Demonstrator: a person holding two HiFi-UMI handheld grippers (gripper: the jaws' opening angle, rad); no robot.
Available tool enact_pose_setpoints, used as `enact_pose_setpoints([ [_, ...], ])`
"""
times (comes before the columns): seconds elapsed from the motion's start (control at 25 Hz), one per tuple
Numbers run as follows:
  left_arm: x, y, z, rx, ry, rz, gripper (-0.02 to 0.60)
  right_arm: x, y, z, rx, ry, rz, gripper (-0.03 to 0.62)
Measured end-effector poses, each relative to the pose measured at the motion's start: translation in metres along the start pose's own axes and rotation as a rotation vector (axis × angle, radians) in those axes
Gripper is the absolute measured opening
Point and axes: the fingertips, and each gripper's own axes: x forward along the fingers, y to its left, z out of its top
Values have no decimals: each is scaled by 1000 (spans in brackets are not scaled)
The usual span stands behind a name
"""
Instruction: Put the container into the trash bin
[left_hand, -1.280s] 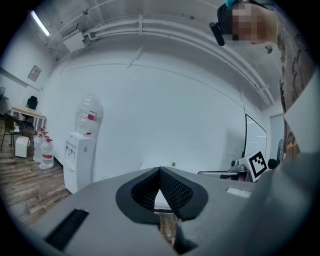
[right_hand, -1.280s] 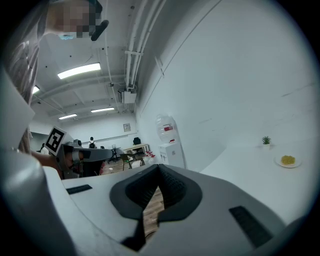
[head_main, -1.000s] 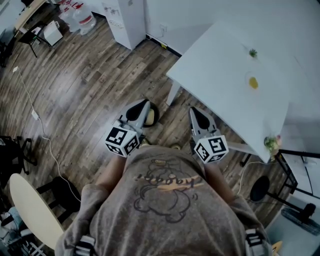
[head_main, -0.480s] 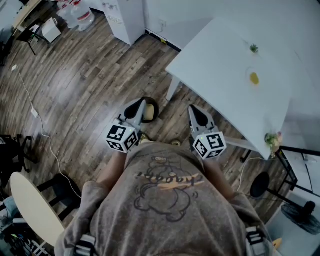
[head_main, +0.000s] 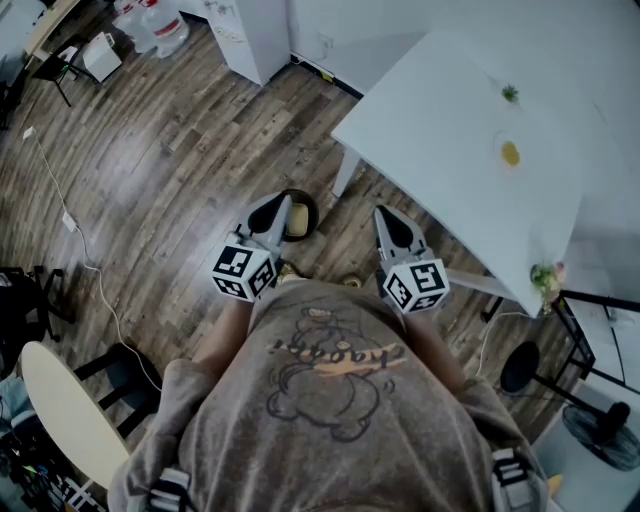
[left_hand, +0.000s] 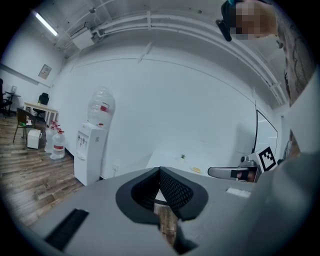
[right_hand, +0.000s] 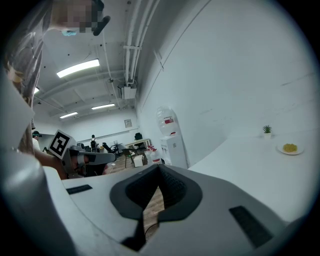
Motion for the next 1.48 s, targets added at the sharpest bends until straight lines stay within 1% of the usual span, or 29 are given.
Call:
enact_pose_setpoints([
  [0.44, -1, 0, -3, -2, 7, 3, 3, -2, 0, -4, -4, 11, 15, -3],
  [0.88, -3, -1, -5, -11, 10, 5, 3, 6, 7, 0, -32, 21, 87, -5],
  [1.16, -11, 5, -4, -27, 6, 21, 3, 8, 13, 1, -33, 29, 90, -6],
  [1.32, -12, 7, -10, -26, 7, 30, 3, 7, 12, -5, -35, 30, 98, -6],
  [1.48, -12, 9, -10, -29, 10, 43, 3, 9, 9, -2, -35, 39, 100, -8],
])
